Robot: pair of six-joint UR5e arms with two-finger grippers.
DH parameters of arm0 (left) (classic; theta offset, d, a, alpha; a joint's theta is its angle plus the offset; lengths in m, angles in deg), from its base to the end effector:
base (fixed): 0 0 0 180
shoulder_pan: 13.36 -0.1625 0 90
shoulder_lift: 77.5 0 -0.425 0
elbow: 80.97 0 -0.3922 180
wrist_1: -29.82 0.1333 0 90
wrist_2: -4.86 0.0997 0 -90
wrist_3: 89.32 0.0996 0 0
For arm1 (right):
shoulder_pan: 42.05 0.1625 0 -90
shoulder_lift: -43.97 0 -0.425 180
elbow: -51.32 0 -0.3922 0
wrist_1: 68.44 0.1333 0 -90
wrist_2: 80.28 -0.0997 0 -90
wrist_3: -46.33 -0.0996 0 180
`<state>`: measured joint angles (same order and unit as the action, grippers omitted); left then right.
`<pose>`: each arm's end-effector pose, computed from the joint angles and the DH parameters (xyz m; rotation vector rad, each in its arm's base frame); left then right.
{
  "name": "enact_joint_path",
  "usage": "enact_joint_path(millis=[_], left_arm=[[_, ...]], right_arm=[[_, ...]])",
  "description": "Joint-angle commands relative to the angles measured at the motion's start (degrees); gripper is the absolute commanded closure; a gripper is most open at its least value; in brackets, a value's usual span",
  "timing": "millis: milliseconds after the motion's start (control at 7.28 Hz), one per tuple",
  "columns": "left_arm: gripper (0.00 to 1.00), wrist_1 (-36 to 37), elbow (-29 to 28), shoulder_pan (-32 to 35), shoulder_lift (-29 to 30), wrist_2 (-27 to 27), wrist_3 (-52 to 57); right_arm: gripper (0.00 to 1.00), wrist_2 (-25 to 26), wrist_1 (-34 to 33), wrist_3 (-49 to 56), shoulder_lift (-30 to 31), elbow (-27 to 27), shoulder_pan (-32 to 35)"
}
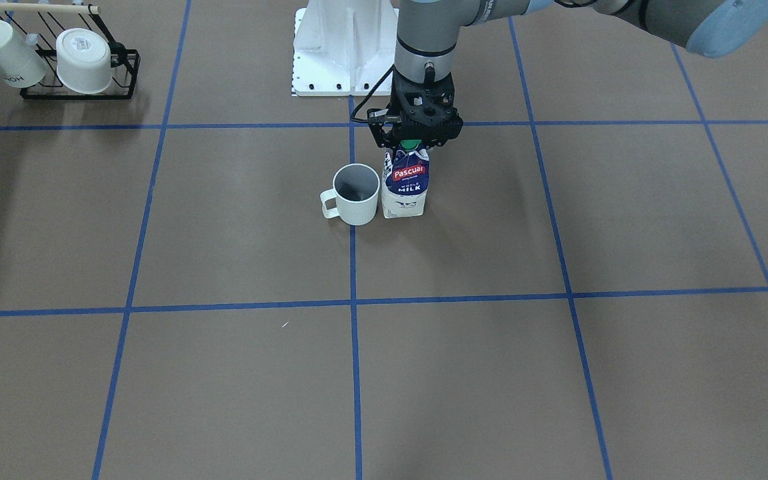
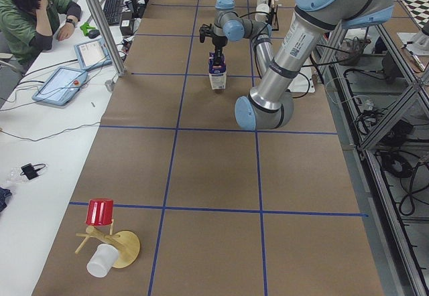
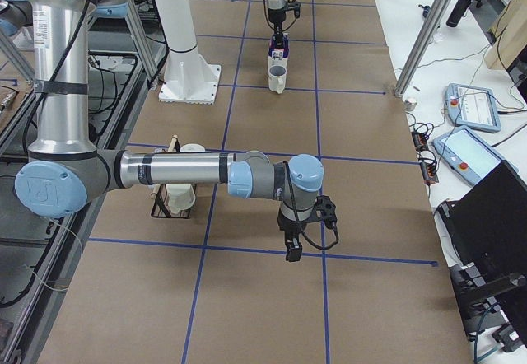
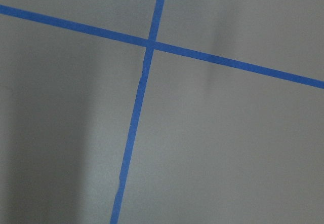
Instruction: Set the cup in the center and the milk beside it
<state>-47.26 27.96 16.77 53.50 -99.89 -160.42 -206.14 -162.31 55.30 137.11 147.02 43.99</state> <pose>0.4767 -0.4015 0.1366 0.1176 0.8428 -0.0784 0.0426 -0.4704 0.6523 0.0053 -0.6274 -0.2111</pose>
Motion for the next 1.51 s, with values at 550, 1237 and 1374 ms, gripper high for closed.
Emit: enact_joint_path(millis=[550,1237,1374], left_arm=[[0.01,11.6,8.8,10.9,-0.9,-4.9,19.1],[0.01,11.5,10.2,42.7,-24.5,-22.2,68.8],[0.01,10.6,5.3,50.4,-28.7,-22.8,84.0]], right_arm=[[0.00,-0.1,0.0,0.0,-0.1,-0.3,0.0],[0.00,-0.1,0.0,0.0,-0.1,-0.9,0.0],[0.00,-0.1,0.0,0.0,0.0,-0.9,0.0]])
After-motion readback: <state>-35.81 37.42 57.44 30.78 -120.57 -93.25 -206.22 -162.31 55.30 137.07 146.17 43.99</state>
